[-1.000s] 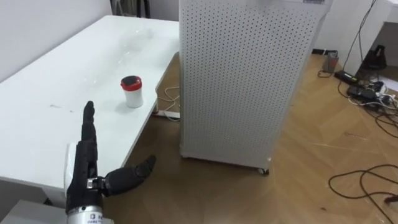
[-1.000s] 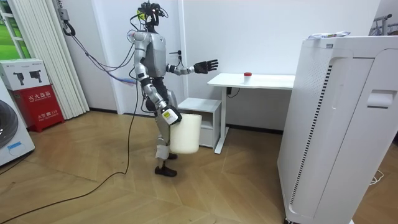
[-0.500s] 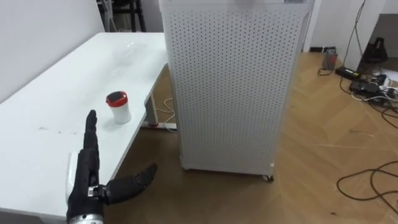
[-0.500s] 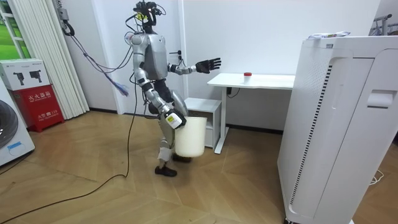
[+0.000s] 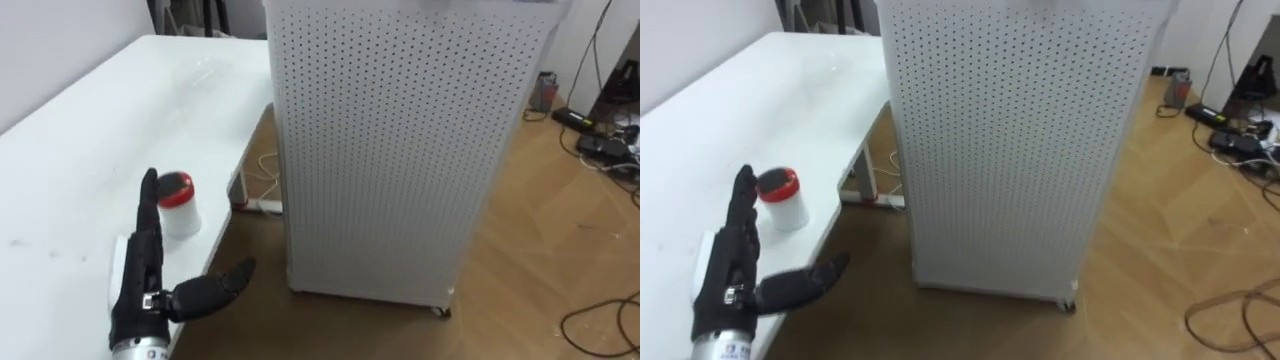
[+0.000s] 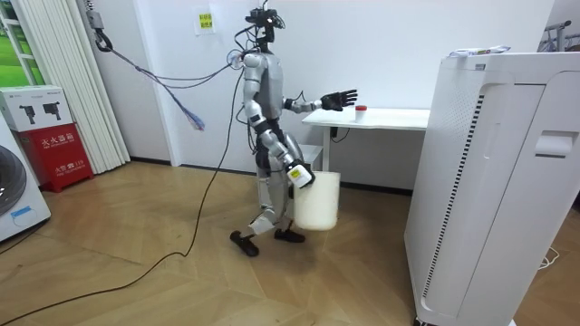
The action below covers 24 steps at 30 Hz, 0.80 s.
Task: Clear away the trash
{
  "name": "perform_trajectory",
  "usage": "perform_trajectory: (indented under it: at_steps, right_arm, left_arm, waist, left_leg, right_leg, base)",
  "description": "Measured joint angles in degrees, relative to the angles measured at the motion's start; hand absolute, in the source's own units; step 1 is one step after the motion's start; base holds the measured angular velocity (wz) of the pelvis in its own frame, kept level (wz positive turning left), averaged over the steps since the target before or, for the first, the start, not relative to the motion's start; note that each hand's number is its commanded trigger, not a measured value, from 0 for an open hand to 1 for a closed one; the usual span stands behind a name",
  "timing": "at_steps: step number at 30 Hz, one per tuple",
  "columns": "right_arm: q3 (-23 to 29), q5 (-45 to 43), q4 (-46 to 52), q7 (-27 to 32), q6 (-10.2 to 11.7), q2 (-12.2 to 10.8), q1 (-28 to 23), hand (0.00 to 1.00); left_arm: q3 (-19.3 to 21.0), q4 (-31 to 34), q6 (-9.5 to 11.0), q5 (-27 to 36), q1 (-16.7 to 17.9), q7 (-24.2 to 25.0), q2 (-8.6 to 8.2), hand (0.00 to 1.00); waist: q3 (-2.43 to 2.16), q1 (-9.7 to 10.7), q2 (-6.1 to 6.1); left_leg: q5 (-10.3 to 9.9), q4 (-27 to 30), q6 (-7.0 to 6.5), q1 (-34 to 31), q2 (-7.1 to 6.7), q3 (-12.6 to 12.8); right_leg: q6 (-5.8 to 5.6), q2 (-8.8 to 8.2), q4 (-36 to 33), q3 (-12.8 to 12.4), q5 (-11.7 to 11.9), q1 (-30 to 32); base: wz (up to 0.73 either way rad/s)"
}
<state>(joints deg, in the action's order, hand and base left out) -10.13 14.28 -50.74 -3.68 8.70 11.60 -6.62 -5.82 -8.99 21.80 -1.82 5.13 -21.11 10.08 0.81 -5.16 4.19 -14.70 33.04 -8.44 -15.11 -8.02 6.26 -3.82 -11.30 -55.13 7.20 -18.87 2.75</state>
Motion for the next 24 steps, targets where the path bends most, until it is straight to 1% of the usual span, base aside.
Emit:
perform_trajectory:
  at_steps: [1,2,3,4,5,6,7,8,9,10,11,12,13,14,15,16,18,19,21,24]
  right_arm:
    - [0.0,-0.1,0.6,0.0,0.0,0.0,-0.1,1.00]
    - [0.0,-0.1,0.9,0.0,0.0,0.0,-0.1,1.00]
    - [-0.1,0.0,1.5,0.0,0.1,0.0,0.0,1.00]
    - [-0.1,0.1,1.5,-0.1,0.0,0.0,0.1,1.00]
    - [-0.1,0.4,1.4,-0.2,0.0,0.0,0.0,1.00]
    - [-0.4,1.0,1.4,-0.2,0.0,0.0,-0.2,1.00]
    - [-1.1,0.9,1.5,-0.2,0.0,0.0,-0.2,1.00]
    - [-1.2,0.8,1.5,-0.2,0.0,-0.1,-0.2,1.00]
    - [-1.7,0.3,1.6,-0.2,0.0,-0.1,-0.2,1.00]
    - [-2.2,-0.1,1.6,-0.2,0.0,-0.1,-0.2,1.00]
    - [-2.2,-0.2,1.6,-0.3,0.0,-0.1,-0.3,1.00]
    - [-2.2,-0.6,1.5,-0.3,0.0,-0.1,-0.7,1.00]
    - [-2.2,-0.7,1.6,-0.4,0.0,-0.1,-0.5,1.00]
    - [-2.3,-0.7,1.6,-0.7,0.0,-0.1,-0.3,1.00]
    - [-2.3,-0.7,1.5,-1.0,0.0,0.0,-0.2,1.00]
    - [-2.3,-0.7,1.5,-1.5,0.0,0.2,-0.2,1.00]
    - [-2.2,-0.7,1.5,-2.5,0.0,0.7,-0.1,1.00]
    - [-2.2,-0.7,1.6,-3.3,0.0,1.2,0.0,1.00]
    - [-2.2,-0.7,1.5,-3.9,0.0,1.5,0.0,1.00]
    - [-2.2,-0.8,1.6,-4.1,0.0,1.8,-0.1,1.00]
  left_arm:
    - [0.0,0.0,0.0,0.0,0.0,0.0,0.15,0.00]
    - [0.0,-0.1,0.0,0.0,0.0,0.0,0.27,0.00]
    - [0.0,-0.1,0.0,-0.1,0.0,-0.2,0.25,0.00]
    - [0.0,-0.2,0.0,0.0,0.0,-0.5,0.08,0.00]
    - [0.0,-0.2,0.0,0.0,0.0,-0.7,0.05,0.00]
    - [0.1,-0.2,0.0,0.0,0.0,-0.9,0.10,0.00]
    - [0.2,-0.2,0.0,0.0,0.1,-1.0,0.16,0.00]
    - [0.1,-0.2,0.0,-0.1,-0.1,-1.1,0.11,0.00]
    - [-0.1,-0.1,0.0,-0.1,0.0,-1.2,0.06,0.00]
    - [-0.1,-0.1,0.1,-0.1,0.0,-1.4,0.05,0.00]
    - [-0.1,-0.1,0.0,-0.1,0.0,-1.4,0.06,0.00]
    - [-0.2,-0.1,0.0,-0.1,0.1,-1.3,-0.12,0.00]
    - [0.1,0.0,0.0,0.0,0.0,-1.4,0.08,0.00]
    - [0.2,-0.1,0.0,0.0,0.0,-1.7,0.25,0.00]
    - [0.1,-0.1,-0.1,0.0,0.2,-2.0,0.37,0.00]
    - [0.1,0.0,-0.2,0.0,0.7,-2.0,0.30,0.00]
    - [0.1,0.0,-0.3,0.0,1.3,-2.0,0.33,0.00]
    - [0.1,0.0,-0.4,0.0,1.6,-1.9,0.34,0.00]
    - [0.6,0.2,-0.5,0.0,1.9,-1.9,0.33,0.00]
    - [0.9,0.3,-0.8,0.0,2.0,-1.8,0.36,0.00]
  waist:
    - [-0.03,0.1,-0.56]
    - [0.01,-0.2,-0.83]
    - [0.18,-0.5,-1.38]
    - [0.48,-0.6,-2.17]
    - [0.49,-0.5,-2.38]
    - [0.45,-0.8,-2.49]
    - [0.26,-0.8,-2.44]
    - [0.26,-0.8,-2.49]
    - [0.14,-0.2,-2.34]
    - [-0.08,0.2,-2.00]
    - [-0.07,0.4,-2.02]
    - [-0.37,0.5,-2.38]
    - [-0.41,-0.1,-2.36]
    - [-0.40,0.1,-2.37]
    - [-0.41,0.2,-2.31]
    - [-0.39,0.1,-2.28]
    - [-0.39,-0.2,-2.29]
    - [-0.40,-0.2,-2.32]
    - [-0.38,-0.4,-2.28]
    - [-0.42,-1.0,-2.07]
  left_leg:
    - [-1.1,-0.2,-0.22,1.3,-0.02,-0.8]
    - [-1.5,-0.4,-0.32,1.8,0.04,-1.1]
    - [-2.0,-1.4,-0.44,3.0,0.18,-1.6]
    - [-2.0,-2.6,-0.42,4.6,0.65,-2.3]
    - [-2.0,-3.4,-0.41,5.3,0.88,-2.6]
    - [-2.0,-4.6,-0.36,6.5,1.35,-3.0]
    - [-1.8,-5.6,-0.10,7.1,1.84,-3.7]
    - [-1.9,-5.8,0.05,7.3,2.10,-4.3]
    - [-1.9,-6.6,0.43,7.6,2.27,-5.8]
    - [-1.8,-7.6,0.90,8.0,2.27,-7.0]
    - [-1.9,-7.8,1.19,8.2,2.36,-7.7]
    - [-1.9,-8.4,1.80,8.7,2.96,-9.0]
    - [-1.6,-9.4,2.45,9.3,3.73,-9.0]
    - [-1.4,-9.7,2.65,9.6,4.06,-8.9]
    - [-1.2,-10.4,3.13,10.3,4.62,-8.6]
    - [-1.0,-11.4,3.45,11.4,5.10,-8.5]
    - [-0.9,-12.9,3.58,12.8,5.62,-8.3]
    - [-0.8,-13.9,3.78,13.5,5.85,-8.3]
    - [-0.7,-15.2,3.97,14.3,6.24,-8.1]
    - [-0.3,-16.8,4.60,15.6,6.43,-8.2]
  right_leg:
    - [-0.12,-0.68,-3.1,1.2,4.2,1.6]
    - [-0.15,-1.00,-4.7,1.3,5.2,2.5]
    - [-0.25,-1.76,-6.6,1.9,4.0,4.5]
    - [0.12,-1.60,-6.0,2.1,2.1,6.3]
    - [0.11,-1.56,-5.0,2.3,1.3,7.3]
    - [0.20,-1.22,-1.4,2.1,0.3,9.2]
    - [0.15,-0.20,5.0,2.0,0.0,10.4]
    - [0.19,0.29,9.3,1.7,-0.1,10.4]
    - [0.27,1.52,18.3,1.3,0.4,10.1]
    - [0.33,2.62,26.7,1.1,3.5,9.7]
    - [0.12,3.25,28.6,0.9,6.8,9.4]
    - [0.56,4.41,30.6,1.2,8.1,7.8]
    - [1.14,5.24,32.4,1.8,8.6,6.8]
    - [1.34,5.46,33.3,2.3,8.7,6.2]
    - [1.52,5.66,35.0,2.7,8.9,4.7]
    - [1.70,6.38,36.5,3.1,9.0,3.2]
    - [1.76,7.11,38.0,3.3,9.0,1.8]
    - [1.92,7.31,38.9,3.8,9.1,1.2]
    - [2.02,7.42,39.6,3.8,9.2,0.8]
    - [2.01,7.77,40.4,4.1,9.2,-0.1]
  base:
    - [0.03]
    - [-0.04]
    - [0.00]
    - [0.05]
    - [0.15]
    - [0.18]
    - [0.21]
    - [0.40]
    - [0.52]
    - [0.56]
    - [0.58]
    - [0.34]
    - [0.26]
    - [0.11]
    - [0.20]
    - [0.14]
    - [0.00]
    - [0.00]
    - [-0.02]
    - [-0.01]
